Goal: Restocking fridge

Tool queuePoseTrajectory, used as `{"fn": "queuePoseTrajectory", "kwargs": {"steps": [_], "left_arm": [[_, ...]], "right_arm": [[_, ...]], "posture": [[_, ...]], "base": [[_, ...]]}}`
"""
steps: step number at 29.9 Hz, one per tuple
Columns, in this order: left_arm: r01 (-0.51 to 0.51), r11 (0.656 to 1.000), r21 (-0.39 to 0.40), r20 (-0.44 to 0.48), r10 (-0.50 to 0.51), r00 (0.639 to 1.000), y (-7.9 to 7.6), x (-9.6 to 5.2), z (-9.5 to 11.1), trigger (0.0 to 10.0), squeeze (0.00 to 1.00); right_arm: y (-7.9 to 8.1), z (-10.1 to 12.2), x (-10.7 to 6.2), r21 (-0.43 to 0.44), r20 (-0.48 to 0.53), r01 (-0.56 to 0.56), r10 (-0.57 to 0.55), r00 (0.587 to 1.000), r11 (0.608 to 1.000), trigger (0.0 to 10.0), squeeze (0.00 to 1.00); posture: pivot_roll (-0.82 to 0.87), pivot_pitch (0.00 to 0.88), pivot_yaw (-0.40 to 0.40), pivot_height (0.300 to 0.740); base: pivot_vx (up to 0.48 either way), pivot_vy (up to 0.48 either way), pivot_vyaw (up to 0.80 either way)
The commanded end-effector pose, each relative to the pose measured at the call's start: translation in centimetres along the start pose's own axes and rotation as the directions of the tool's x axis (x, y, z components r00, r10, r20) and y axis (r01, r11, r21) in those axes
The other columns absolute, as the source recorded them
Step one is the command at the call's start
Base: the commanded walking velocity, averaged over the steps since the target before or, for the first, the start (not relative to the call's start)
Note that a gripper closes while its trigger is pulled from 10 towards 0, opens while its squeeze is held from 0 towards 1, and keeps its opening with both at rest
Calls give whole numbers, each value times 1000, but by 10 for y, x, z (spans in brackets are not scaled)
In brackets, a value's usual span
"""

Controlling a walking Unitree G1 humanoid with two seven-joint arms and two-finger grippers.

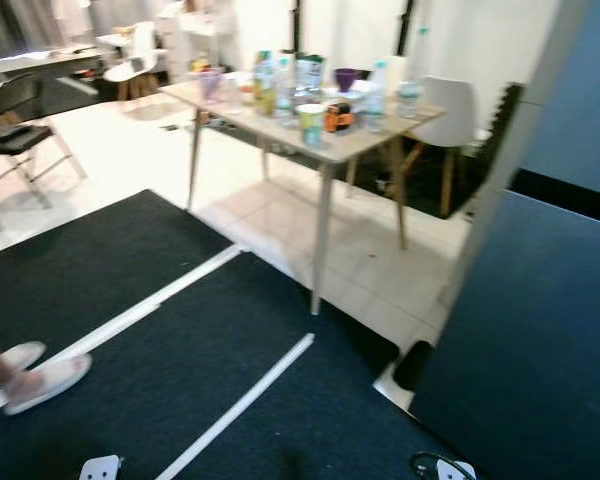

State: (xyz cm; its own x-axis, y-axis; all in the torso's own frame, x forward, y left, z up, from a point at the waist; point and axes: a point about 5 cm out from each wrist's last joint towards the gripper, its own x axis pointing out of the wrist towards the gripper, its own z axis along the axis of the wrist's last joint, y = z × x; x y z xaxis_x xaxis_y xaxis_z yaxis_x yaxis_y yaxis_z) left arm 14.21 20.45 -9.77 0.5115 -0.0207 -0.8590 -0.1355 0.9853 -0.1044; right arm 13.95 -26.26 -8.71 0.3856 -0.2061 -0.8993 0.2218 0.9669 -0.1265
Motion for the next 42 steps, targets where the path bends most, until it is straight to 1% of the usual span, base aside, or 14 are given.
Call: {"fn": "queuePoseTrajectory", "kwargs": {"steps": [1,19,24,28,30,35,42], "left_arm": [[8,1000,16,-12,-8,1000,-2,0,-2,10000,0],[15,999,48,-42,-13,999,0,-2,-11,10000,0],[16,999,52,-46,-14,999,0,-2,-13,10000,0],[18,998,53,-46,-16,999,0,-2,-13,10000,0],[19,998,52,-46,-17,999,-1,-2,-13,10000,0],[29,998,58,-46,-27,999,-11,0,-11,10000,0],[37,997,65,-46,-34,998,-15,1,-11,10000,0]], "right_arm": [[1,1,0,-3,3,-1,1,1000,1000,10000,0],[4,-5,0,-40,-24,-19,18,1000,999,10000,0],[5,-5,0,-37,-18,-21,20,1000,999,10000,0],[6,-4,0,-43,-15,-18,18,1000,999,10000,0],[6,-4,0,-45,-17,-17,16,1000,999,10000,0],[8,-4,1,-42,-16,-25,25,1000,999,10000,0],[11,-6,1,-46,-17,-35,34,999,998,10000,0]], "posture": [[-35,0,16,740],[-31,0,15,740],[-30,0,16,740],[-30,0,15,740],[-30,0,15,740],[-28,0,14,740],[-24,0,16,740]], "base": [[341,0,0],[355,0,0],[360,0,-798],[359,0,0],[364,0,0],[361,0,0],[359,0,0]]}}
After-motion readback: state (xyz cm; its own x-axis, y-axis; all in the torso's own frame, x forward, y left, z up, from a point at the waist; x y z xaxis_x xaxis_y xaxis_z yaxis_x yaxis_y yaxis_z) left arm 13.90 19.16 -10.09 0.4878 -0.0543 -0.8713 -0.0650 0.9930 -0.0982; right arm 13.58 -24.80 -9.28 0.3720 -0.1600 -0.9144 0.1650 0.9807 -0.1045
